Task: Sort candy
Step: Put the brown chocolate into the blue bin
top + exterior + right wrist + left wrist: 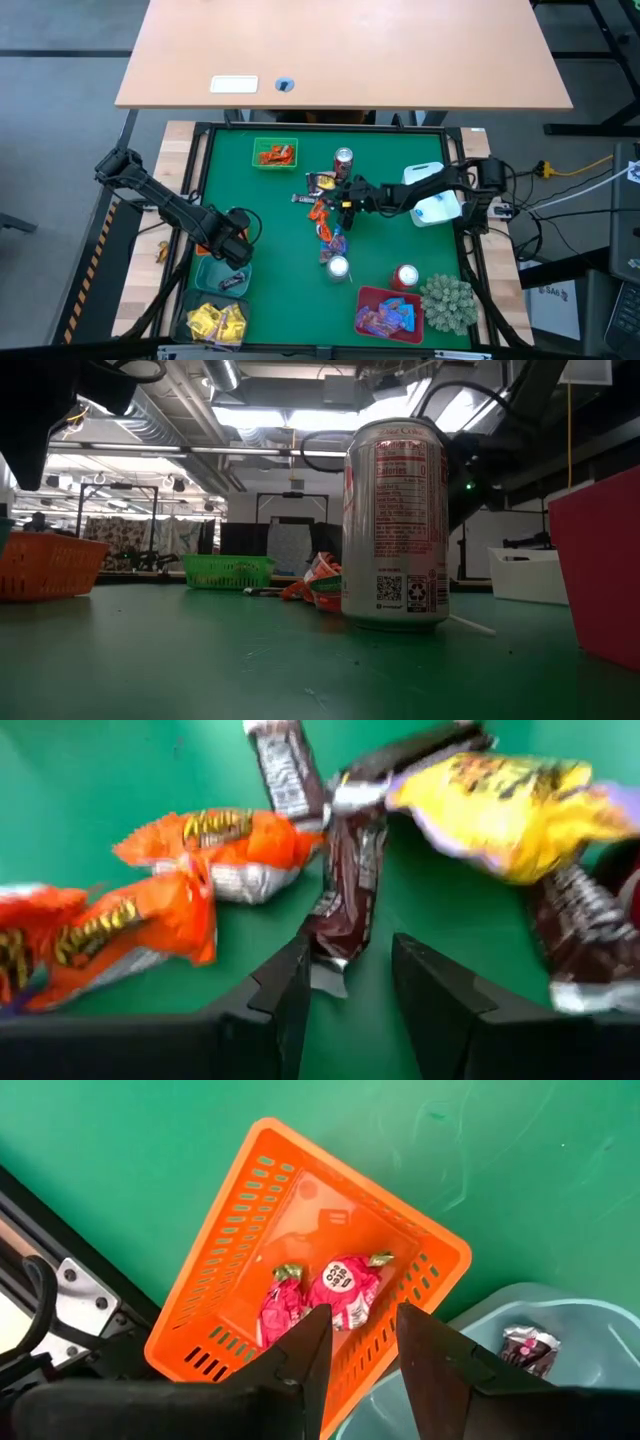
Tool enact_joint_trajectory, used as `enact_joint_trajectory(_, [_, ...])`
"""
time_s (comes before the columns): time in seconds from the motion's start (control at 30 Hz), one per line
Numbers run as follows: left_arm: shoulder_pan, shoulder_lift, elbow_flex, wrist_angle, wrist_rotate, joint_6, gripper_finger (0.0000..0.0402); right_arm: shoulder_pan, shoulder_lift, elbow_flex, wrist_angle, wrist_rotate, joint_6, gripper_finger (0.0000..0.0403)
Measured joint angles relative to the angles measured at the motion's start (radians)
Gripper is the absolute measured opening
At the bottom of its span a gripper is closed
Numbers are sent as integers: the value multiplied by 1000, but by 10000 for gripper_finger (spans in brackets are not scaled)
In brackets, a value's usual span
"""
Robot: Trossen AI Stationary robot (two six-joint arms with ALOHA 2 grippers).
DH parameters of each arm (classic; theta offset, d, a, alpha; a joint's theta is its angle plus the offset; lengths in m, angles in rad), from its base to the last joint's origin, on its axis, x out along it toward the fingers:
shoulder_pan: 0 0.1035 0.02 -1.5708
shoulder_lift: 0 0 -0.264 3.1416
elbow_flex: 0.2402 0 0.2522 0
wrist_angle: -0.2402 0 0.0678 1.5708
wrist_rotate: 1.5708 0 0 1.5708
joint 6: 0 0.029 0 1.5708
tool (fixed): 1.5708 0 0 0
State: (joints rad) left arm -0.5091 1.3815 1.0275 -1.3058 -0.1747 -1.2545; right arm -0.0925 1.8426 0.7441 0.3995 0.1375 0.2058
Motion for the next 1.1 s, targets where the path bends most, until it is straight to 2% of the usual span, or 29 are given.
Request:
enact_joint_trajectory(0.27, [0,0,0,11,-5,0,104,0,25,0,24,0,0,131])
enact_joint_trajectory(0.37, [0,0,0,19,-29,0,104,0,25,0,25,0,-1,99])
enact_joint_trajectory(0.57, [0,0,0,64,-100,7,104,0,25,1,27,0,-29,11])
enact_joint_trajectory(0.73, [0,0,0,144,-188,7,104,0,25,1,27,0,-55,20])
enact_joint_trajectory(0.93, [35,0,0,297,-316,8,104,0,-27,1,22,-53,-57,7])
enact_joint_trajectory(1.1, [94,0,0,441,-346,101,104,0,-106,1,30,-115,-57,3])
